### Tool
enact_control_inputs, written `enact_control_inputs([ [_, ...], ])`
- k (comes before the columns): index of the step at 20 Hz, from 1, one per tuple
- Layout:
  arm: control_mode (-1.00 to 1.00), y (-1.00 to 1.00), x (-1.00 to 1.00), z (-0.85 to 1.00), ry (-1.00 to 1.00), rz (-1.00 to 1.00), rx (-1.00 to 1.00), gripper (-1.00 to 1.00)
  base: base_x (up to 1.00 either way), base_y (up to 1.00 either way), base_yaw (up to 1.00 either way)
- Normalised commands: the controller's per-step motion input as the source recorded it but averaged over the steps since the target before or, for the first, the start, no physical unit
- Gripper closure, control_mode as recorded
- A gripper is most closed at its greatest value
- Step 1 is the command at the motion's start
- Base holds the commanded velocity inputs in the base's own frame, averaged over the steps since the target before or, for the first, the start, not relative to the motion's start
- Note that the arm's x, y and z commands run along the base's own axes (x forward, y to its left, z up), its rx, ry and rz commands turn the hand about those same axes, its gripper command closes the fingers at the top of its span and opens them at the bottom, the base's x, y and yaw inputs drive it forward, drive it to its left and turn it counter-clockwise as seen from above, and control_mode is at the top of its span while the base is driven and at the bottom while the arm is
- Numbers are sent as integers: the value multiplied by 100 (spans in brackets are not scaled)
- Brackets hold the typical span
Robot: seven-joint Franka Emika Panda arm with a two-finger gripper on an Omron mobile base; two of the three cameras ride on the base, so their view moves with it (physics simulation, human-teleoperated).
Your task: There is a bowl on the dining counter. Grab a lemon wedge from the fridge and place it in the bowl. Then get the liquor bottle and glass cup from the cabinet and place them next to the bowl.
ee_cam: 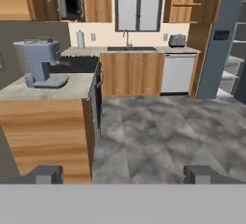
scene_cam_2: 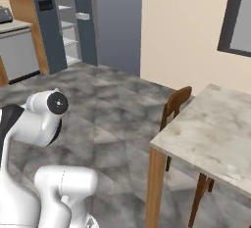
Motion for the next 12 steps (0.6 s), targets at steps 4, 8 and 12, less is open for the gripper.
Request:
enact_control_inputs([
  [4, 100, 0, 0, 0, 0, 0, 0, -100, 40, 83, 27],
  [8, 100, 0, 0, 0, 0, 0, 0, -100, 58, 72, 27],
  [12, 100, 0, 0, 0, 0, 0, 0, -100, 74, 61, 26],
])
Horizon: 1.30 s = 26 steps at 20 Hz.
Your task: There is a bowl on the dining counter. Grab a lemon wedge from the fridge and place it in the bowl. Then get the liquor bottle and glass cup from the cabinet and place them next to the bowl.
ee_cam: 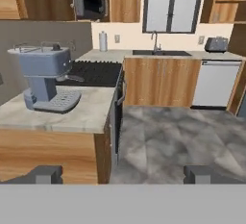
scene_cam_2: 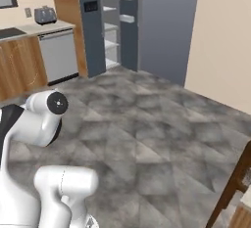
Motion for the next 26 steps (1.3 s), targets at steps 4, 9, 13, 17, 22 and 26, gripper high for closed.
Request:
enact_control_inputs([
  [4, 100, 0, 0, 0, 0, 0, 0, -100, 95, 24, 29],
  [9, 100, 0, 0, 0, 0, 0, 0, -100, 100, -8, 34],
  [13, 100, 0, 0, 0, 0, 0, 0, -100, 100, -21, 35],
  [17, 100, 0, 0, 0, 0, 0, 0, -100, 100, -22, 34],
  [22, 100, 0, 0, 0, 0, 0, 0, -100, 100, -22, 34],
  [26, 100, 0, 0, 0, 0, 0, 0, -100, 100, -24, 35],
])
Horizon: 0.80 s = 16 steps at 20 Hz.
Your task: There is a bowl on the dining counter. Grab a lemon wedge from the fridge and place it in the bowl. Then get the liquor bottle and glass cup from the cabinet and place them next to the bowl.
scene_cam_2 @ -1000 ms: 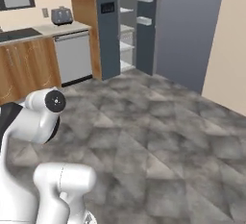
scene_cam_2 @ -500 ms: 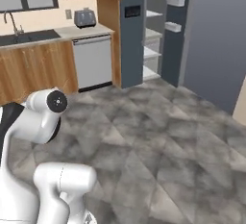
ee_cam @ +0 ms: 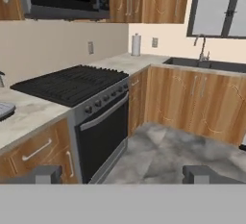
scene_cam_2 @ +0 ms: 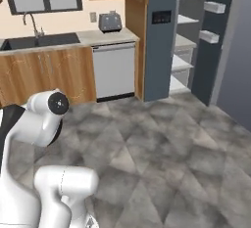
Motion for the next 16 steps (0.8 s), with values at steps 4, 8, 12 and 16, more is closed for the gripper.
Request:
enact_control_inputs([
  [4, 100, 0, 0, 0, 0, 0, 0, -100, 100, -24, 36],
  [8, 100, 0, 0, 0, 0, 0, 0, -100, 100, -19, 34],
  [12, 100, 0, 0, 0, 0, 0, 0, -100, 100, -16, 30],
  [16, 100, 0, 0, 0, 0, 0, 0, -100, 100, -12, 22],
])
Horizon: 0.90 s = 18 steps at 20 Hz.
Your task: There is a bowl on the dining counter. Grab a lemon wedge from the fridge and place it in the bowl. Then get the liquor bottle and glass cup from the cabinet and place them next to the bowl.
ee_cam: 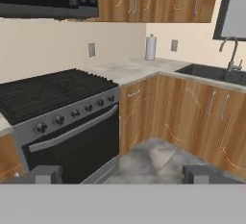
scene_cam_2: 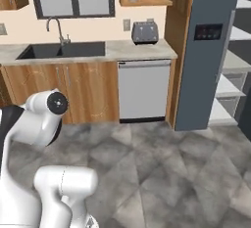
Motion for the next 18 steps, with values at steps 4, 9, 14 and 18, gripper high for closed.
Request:
enact_control_inputs([
  [4, 100, 0, 0, 0, 0, 0, 0, -100, 100, -15, 17],
  [9, 100, 0, 0, 0, 0, 0, 0, -100, 100, -14, 13],
  [14, 100, 0, 0, 0, 0, 0, 0, -100, 100, -23, 16],
  [18, 100, 0, 0, 0, 0, 0, 0, -100, 100, -31, 20],
])
